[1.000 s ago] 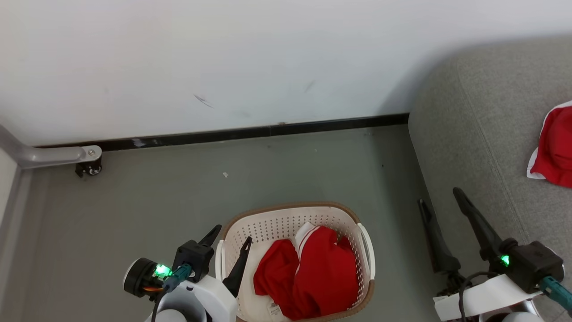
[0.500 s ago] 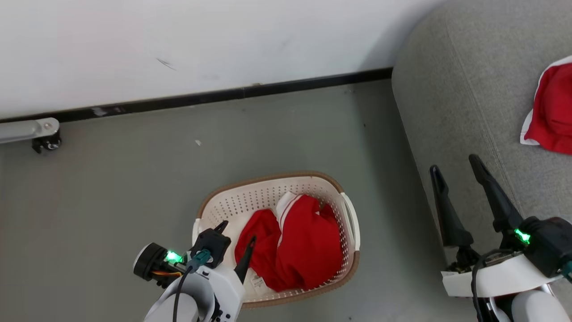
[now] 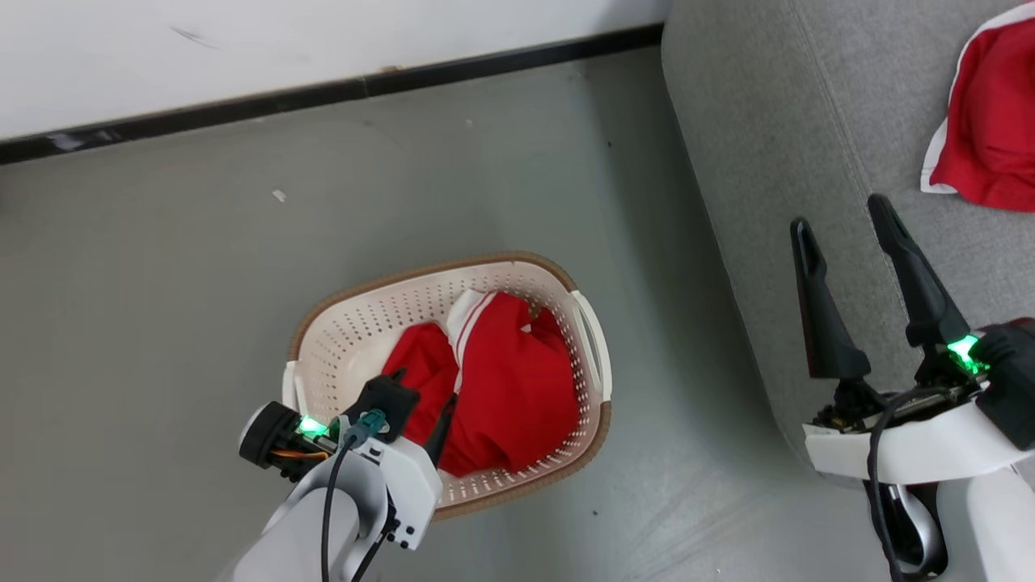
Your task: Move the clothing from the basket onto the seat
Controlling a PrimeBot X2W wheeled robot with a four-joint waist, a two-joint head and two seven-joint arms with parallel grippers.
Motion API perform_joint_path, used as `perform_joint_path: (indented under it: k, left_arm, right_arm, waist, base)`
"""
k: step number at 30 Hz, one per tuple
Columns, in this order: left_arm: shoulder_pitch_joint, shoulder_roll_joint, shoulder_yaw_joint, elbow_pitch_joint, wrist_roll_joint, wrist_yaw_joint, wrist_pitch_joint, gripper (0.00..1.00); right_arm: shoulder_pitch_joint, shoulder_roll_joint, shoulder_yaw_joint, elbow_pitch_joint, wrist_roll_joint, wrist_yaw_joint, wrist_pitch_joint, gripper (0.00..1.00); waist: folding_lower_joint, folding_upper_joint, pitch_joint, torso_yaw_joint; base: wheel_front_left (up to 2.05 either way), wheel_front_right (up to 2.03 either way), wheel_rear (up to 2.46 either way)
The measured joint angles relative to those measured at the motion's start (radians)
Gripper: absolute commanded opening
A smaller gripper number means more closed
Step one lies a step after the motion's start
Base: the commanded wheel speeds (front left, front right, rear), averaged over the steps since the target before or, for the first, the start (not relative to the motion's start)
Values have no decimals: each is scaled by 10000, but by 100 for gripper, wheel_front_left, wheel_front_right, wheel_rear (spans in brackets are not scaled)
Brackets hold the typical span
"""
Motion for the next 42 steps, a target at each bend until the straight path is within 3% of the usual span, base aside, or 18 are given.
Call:
perform_joint_path:
  k: [42]
  left_arm:
    - [-1988,38,527,2619,-40,0,-190,100]
  right_arm:
    - [-2744,-2,608,-29,1290,0,-38,100]
  waist:
    - [0,0,3421,-2253]
  base:
    - [0,0,0]
